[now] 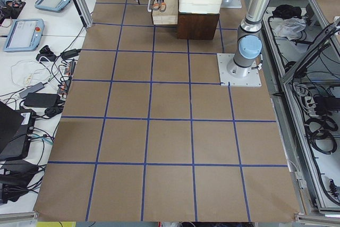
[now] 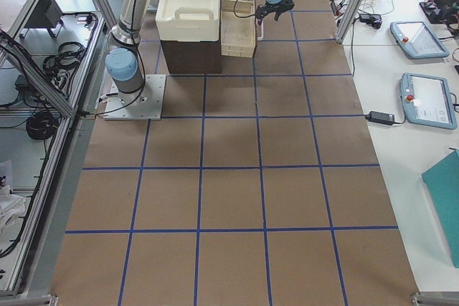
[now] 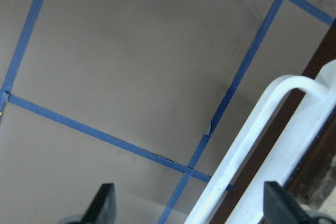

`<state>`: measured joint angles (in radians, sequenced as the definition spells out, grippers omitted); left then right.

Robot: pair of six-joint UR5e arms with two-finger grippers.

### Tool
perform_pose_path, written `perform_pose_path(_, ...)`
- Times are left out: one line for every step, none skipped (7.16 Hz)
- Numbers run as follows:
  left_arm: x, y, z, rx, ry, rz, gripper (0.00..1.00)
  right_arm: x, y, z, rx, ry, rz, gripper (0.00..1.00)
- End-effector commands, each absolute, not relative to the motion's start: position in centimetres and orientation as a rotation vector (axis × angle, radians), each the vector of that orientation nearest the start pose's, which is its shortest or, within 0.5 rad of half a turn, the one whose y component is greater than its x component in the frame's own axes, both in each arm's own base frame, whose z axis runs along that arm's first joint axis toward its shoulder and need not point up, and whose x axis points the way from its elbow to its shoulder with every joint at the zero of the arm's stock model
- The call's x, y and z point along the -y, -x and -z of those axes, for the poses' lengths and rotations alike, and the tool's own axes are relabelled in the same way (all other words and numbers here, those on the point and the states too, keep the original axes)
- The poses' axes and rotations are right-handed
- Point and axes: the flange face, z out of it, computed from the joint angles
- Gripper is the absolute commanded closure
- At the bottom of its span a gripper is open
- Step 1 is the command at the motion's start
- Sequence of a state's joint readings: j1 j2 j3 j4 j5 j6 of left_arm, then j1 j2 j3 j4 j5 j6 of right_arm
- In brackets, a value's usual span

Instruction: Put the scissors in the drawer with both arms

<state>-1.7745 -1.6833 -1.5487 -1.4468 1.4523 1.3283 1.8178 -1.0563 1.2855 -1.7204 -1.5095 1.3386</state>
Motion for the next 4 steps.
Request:
perform_pose_path(50.2, 28.9, -43.4, -2.299, -2.249, 0.16, 1.0, 63.2, -26.0, -37.5, -2.784, -1.402, -0.091, 0.0)
perform_pose_path(50.1, 30.0, -42.5, -2.324, -2.238, 0.137, 1.0, 63.6, -23.6, -39.0, -2.831, -1.275, -0.062, 0.0)
perform_pose_path(50.7, 31.3, -41.6, -2.309, -2.24, 0.172, 1.0, 63.3, -22.0, -40.7, -2.952, -1.056, 0.022, 0.0)
perform_pose_path(50.1, 34.1, -40.6, -2.278, -2.278, 0.162, 1.0, 62.6, -21.3, -42.4, -3.047, -0.895, 0.092, 0.0)
